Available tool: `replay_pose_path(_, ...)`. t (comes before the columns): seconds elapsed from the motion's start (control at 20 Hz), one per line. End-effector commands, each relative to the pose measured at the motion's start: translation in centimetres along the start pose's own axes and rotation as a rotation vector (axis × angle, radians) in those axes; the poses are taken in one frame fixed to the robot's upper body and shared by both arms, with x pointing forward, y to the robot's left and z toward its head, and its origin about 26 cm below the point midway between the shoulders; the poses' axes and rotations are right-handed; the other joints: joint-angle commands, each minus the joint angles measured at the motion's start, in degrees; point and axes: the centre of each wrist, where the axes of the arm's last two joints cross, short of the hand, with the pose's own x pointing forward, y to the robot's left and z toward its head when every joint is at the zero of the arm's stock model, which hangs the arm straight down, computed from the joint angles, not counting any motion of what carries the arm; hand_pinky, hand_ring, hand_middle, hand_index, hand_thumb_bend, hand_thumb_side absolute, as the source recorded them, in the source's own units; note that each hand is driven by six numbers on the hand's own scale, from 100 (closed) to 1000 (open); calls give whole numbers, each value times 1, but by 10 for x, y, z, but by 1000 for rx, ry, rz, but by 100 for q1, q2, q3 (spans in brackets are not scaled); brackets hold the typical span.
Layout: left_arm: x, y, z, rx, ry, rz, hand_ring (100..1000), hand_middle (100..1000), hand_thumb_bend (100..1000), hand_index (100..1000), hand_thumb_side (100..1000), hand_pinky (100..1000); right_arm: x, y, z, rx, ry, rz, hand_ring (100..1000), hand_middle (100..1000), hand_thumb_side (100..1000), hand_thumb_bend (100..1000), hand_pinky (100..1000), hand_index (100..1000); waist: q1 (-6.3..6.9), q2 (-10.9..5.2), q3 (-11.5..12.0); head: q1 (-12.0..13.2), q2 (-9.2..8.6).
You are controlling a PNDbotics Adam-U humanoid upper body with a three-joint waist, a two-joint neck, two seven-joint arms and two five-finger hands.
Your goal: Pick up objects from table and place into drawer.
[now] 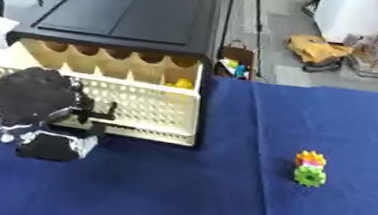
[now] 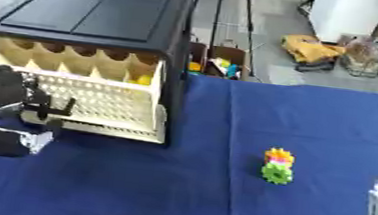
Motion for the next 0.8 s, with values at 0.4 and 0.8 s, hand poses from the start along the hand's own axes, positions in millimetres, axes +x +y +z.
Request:
replay_pose_path(0.4, 3, 13, -2, 42, -60, -13, 100, 100, 100, 546, 813, 100, 4, 0, -4, -13, -18, -5, 524, 471, 1000, 100, 678, 750, 23, -142, -5, 41, -61)
replay_pose_path(0.8, 3, 7, -1, 0, -57, -23, 100, 100, 108, 538, 816, 100, 4, 0, -4, -18, -18, -5, 523, 471, 1000, 100, 678, 749, 19, -142, 8, 36, -57)
